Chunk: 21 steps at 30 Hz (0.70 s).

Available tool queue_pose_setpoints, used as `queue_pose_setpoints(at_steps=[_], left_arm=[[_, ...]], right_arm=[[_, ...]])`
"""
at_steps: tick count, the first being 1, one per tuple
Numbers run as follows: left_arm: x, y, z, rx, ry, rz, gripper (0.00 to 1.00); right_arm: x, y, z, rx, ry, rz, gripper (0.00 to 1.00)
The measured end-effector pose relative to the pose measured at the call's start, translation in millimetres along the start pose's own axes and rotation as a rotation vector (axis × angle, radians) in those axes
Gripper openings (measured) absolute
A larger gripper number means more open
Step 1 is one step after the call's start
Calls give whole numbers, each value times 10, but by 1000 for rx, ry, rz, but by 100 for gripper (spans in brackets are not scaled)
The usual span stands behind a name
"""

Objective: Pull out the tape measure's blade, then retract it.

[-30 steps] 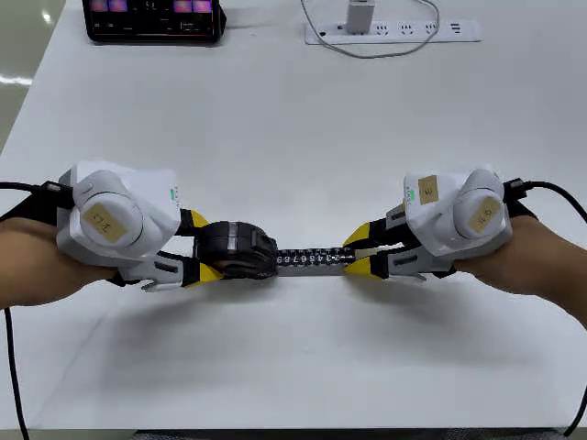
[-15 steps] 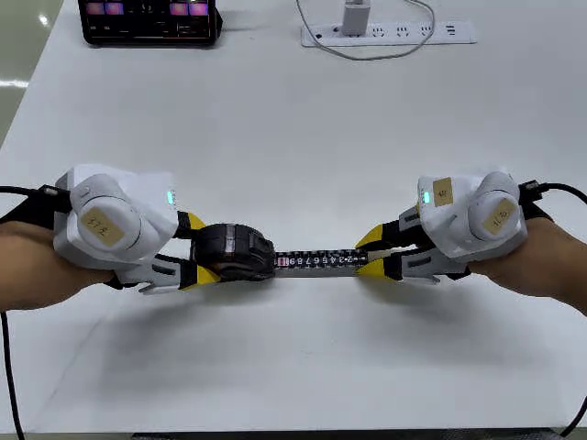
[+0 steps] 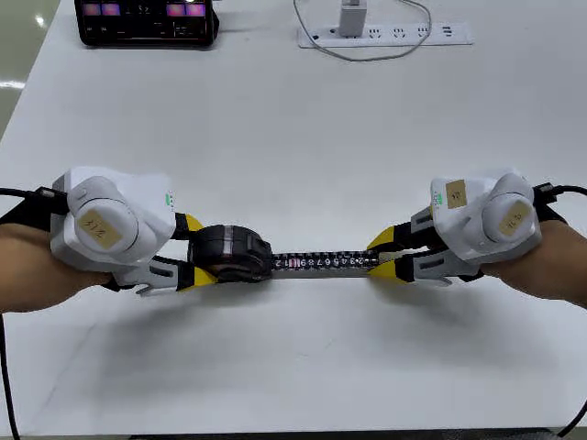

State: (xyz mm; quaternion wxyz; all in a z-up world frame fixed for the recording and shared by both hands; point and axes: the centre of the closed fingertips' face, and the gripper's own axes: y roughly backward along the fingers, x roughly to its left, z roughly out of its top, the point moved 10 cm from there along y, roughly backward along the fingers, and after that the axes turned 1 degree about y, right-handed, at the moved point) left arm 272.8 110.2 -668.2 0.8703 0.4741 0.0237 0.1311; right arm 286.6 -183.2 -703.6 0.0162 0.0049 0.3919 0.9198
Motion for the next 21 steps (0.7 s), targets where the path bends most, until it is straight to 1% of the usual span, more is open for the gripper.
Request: queue_pose_setpoints(at_steps=[8, 21], left_arm=[[-2, -3, 3, 1, 0, 1, 24], [-3, -2, 3, 3, -1, 4, 24]], right_arm=[[-6, 32, -43, 4, -6, -4, 10], [9, 132, -130, 9, -26, -21, 10]])
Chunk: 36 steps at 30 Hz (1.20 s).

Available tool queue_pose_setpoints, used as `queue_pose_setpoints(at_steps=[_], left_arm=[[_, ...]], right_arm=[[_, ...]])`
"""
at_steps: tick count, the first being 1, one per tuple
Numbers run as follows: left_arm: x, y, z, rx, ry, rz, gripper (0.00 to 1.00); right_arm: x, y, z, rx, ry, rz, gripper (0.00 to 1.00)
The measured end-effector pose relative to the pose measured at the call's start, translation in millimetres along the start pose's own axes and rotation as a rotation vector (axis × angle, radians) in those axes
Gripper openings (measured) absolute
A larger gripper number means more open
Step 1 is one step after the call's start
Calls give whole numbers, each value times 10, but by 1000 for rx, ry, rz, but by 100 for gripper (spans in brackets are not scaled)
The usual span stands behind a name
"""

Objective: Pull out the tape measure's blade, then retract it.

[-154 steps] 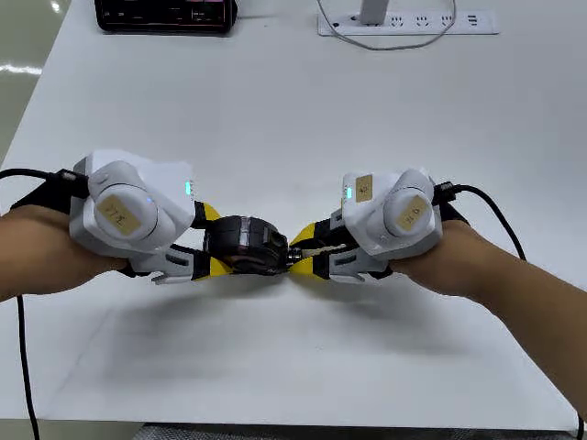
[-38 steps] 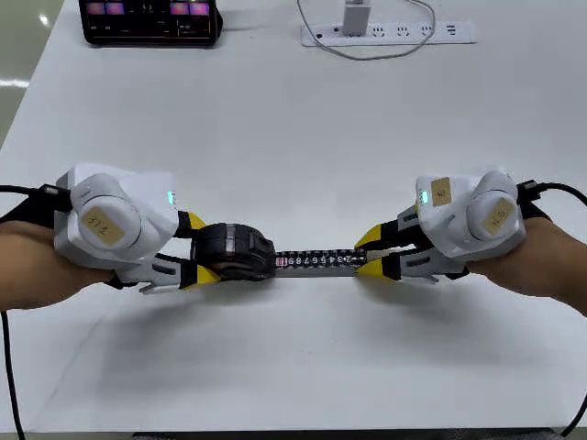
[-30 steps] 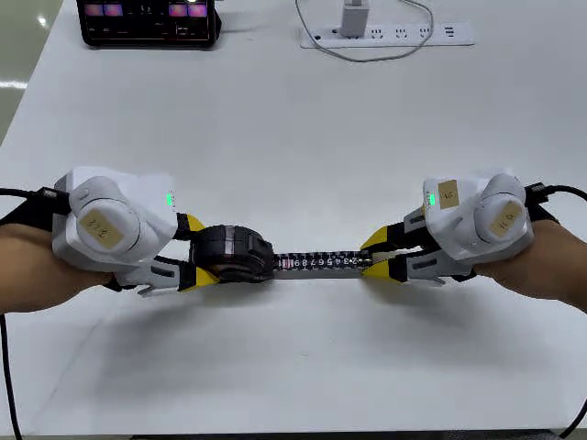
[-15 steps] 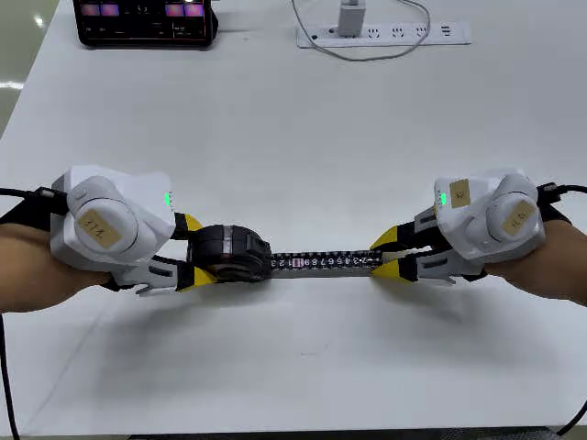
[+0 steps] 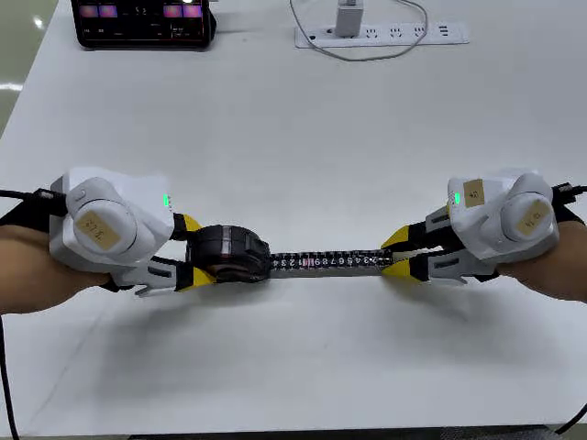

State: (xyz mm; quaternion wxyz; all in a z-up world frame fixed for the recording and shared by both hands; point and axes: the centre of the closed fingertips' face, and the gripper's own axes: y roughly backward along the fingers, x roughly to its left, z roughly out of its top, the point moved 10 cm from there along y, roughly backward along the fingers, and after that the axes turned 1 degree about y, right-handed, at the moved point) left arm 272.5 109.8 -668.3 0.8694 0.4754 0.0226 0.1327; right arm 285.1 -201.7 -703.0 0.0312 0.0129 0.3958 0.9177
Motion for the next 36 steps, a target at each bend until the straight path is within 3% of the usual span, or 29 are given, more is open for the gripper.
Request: queue_pose_setpoints(at_steps=[36], left_arm=[[-5, 4, 5, 0, -4, -1, 24]], right_arm=[[9, 235, -196, 38, -19, -27, 10]])
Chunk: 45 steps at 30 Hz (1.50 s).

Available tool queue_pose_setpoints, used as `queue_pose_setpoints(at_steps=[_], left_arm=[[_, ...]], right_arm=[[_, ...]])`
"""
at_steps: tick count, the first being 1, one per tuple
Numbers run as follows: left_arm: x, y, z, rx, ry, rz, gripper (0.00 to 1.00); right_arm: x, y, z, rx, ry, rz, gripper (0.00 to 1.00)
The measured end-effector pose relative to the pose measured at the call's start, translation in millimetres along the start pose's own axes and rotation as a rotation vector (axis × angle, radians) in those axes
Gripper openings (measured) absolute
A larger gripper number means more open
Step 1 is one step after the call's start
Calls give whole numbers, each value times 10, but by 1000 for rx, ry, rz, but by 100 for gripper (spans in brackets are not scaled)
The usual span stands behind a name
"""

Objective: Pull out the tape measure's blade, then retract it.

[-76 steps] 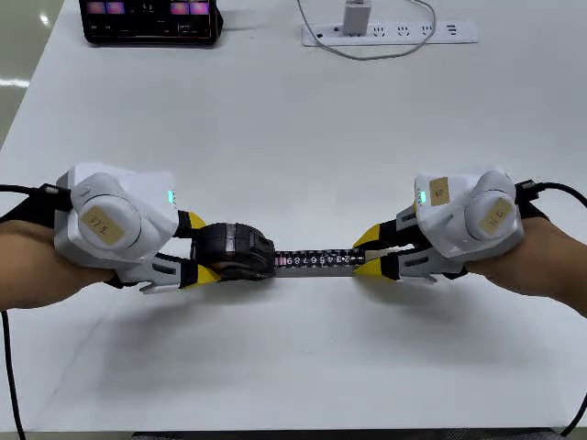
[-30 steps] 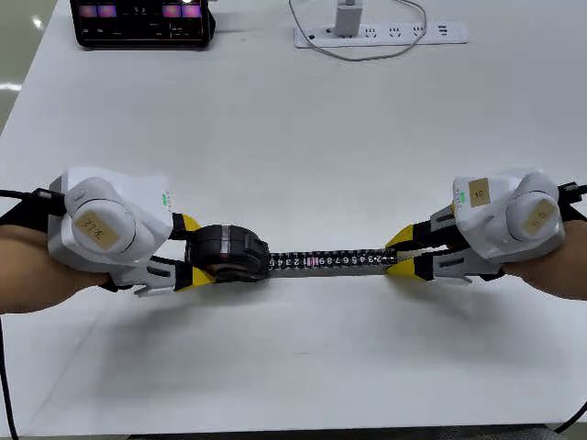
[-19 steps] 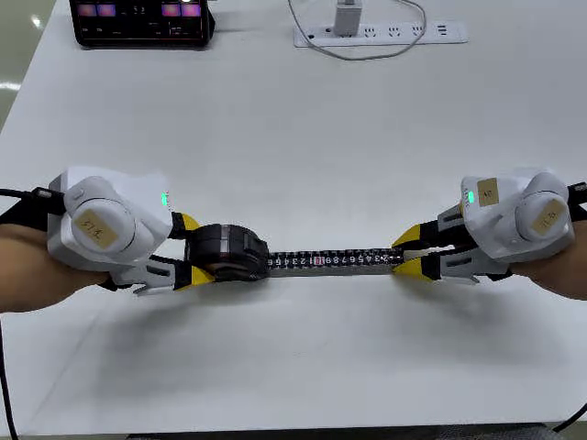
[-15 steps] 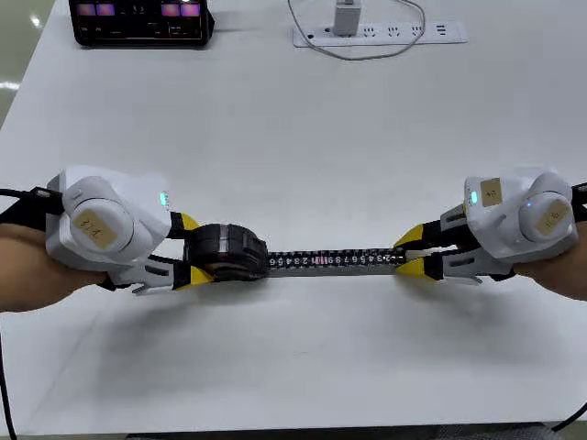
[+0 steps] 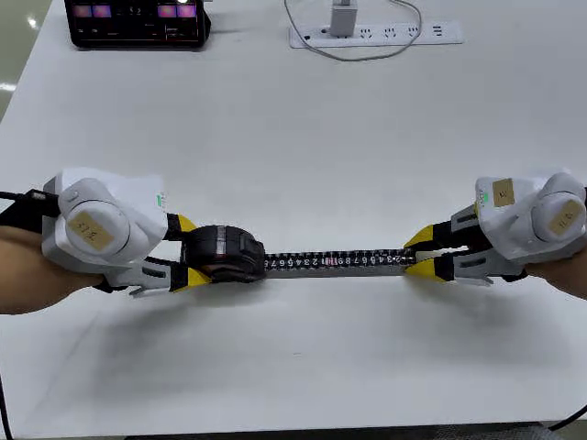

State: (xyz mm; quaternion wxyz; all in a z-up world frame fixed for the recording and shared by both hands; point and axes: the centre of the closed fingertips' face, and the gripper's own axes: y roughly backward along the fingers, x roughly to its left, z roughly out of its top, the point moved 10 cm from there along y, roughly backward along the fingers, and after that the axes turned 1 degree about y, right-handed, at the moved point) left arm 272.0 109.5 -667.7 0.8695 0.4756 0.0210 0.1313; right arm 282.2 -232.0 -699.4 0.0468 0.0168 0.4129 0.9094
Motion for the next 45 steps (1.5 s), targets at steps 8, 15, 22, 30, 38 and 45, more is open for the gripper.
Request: queue_pose_setpoints(at_steps=[8, 15, 22, 30, 38, 45], left_arm=[[3, 0, 1, 0, 0, -1, 24], [1, 1, 3, -1, 0, -1, 24], [0, 0, 3, 1, -1, -1, 24], [-2, -1, 3, 2, 0, -1, 24], [-3, -5, 4, 2, -1, -1, 24], [-2, -2, 0, 1, -1, -1, 24]], right_arm=[[-8, 46, -45, 11, -3, -8, 10], [-9, 86, -82, 20, -6, -10, 10], [-12, 113, -111, 26, -5, -10, 10], [-13, 151, -138, 37, -5, -9, 10], [-9, 194, -177, 50, -8, -9, 10], [-17, 238, -207, 60, -6, -13, 10]])
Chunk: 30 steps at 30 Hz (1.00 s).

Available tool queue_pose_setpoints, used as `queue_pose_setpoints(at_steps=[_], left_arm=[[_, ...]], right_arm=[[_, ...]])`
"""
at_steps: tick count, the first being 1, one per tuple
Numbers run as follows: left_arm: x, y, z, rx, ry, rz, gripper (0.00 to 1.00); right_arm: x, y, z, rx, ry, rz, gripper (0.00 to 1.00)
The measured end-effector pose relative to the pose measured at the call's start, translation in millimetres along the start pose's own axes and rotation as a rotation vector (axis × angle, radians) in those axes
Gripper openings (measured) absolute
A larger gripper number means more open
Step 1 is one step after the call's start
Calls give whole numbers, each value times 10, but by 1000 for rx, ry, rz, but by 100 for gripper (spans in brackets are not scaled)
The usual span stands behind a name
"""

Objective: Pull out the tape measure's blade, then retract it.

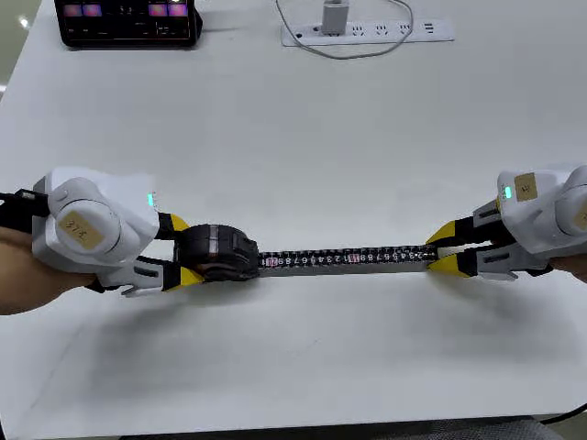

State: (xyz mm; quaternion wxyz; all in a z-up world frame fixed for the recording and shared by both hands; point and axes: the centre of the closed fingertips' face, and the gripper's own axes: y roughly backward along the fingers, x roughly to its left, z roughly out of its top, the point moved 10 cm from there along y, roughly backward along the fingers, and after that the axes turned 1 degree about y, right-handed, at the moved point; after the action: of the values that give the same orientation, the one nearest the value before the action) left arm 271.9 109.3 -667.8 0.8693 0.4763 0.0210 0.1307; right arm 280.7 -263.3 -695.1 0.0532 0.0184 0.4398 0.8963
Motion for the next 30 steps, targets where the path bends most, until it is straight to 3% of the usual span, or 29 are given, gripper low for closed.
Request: queue_pose_setpoints(at_steps=[14, 30], left_arm=[[7, 2, 9, 0, -3, 0, 24], [1, -3, 7, 0, -6, 3, 25]], right_arm=[[-28, 107, -78, 32, -3, 1, 10], [-48, 95, -88, 53, -19, 4, 10]])
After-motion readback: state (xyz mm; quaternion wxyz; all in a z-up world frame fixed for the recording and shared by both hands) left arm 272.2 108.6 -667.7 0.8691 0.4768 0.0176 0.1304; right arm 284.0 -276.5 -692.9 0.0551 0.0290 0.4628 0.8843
